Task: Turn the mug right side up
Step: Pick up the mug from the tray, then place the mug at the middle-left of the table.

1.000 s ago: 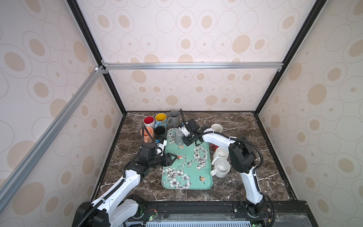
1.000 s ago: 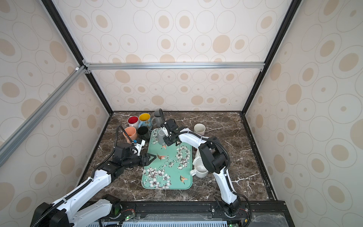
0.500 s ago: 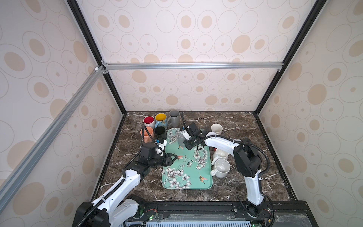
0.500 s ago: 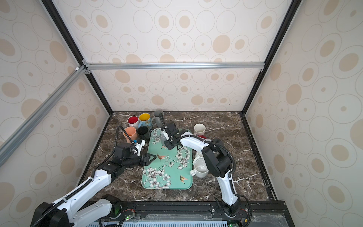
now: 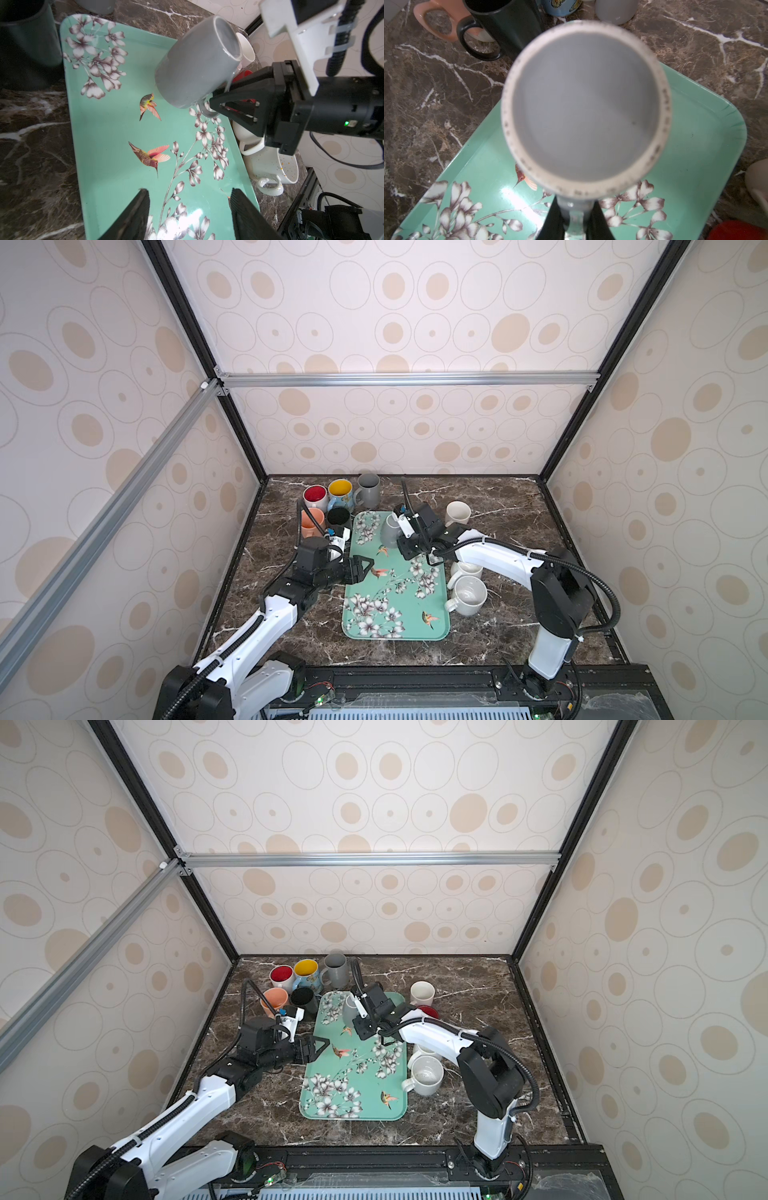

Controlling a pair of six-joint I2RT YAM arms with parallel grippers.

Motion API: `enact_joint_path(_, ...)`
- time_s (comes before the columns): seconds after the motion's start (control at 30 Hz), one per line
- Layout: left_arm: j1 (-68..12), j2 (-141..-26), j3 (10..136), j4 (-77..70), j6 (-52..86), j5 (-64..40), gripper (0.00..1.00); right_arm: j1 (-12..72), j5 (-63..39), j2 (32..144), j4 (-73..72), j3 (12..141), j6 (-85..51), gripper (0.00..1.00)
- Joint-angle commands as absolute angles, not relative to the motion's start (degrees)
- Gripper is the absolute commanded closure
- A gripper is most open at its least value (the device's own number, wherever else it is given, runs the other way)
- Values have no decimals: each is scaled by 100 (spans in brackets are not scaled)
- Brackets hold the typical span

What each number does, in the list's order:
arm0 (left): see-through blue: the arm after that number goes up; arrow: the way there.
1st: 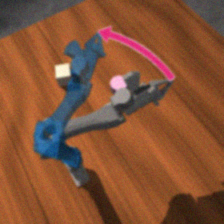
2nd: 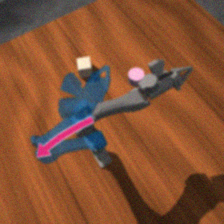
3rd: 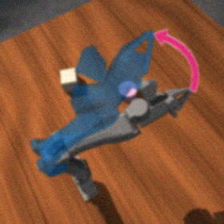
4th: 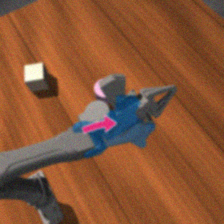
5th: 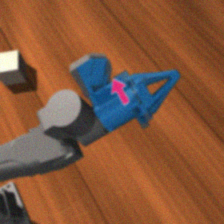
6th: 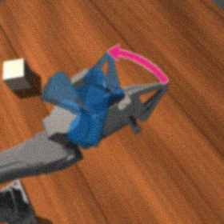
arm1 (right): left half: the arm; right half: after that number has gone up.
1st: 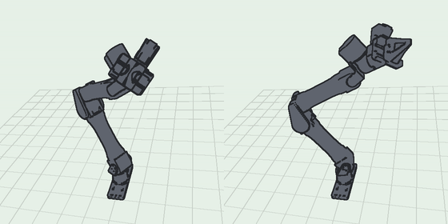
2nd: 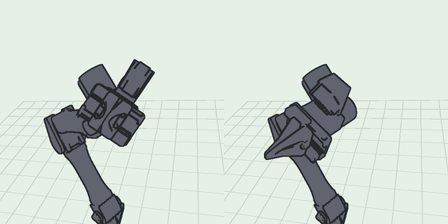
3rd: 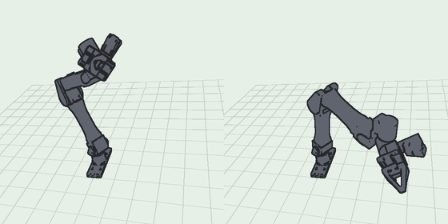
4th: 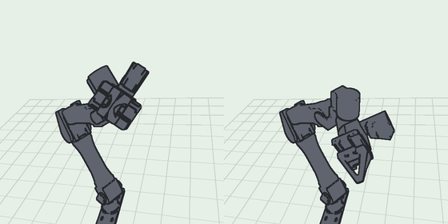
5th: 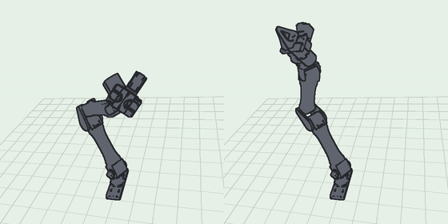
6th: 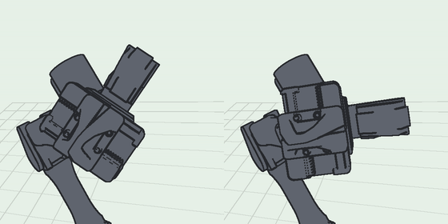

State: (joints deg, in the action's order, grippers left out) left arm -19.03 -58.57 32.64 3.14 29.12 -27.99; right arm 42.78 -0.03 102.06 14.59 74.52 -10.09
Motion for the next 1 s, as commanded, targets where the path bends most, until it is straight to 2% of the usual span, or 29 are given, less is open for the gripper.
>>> enact_joint_path(0.0, -1772, -5873, 3614, 18, 2892, -2727, 35, 4289, 38, 9765, 831, 7249, -1410, 98)
enact_joint_path(0.17, -1503, -5930, 3810, -355, 3063, -2929, 32, 4297, -63, 9326, 463, 6879, -1891, 98)
enact_joint_path(0.3, -1260, -6112, 3819, -1274, 3579, -3493, 30, 4289, -200, 8929, 46, 6596, -2301, 98)
enact_joint_path(0.47, -1178, -6556, 3775, -2489, 4285, -4226, 28, 4288, -522, 8534, -116, 6548, -2593, 98)
enact_joint_path(0.73, -1160, -6822, 3771, -3502, 4774, -4905, 28, 4276, -1216, 8179, -620, 6488, -3114, 98)
enact_joint_path(0.97, -1151, -7128, 3513, -5535, 6055, -5623, 29, 4276, -1889, 8145, -1311, 6504, -3715, 98)
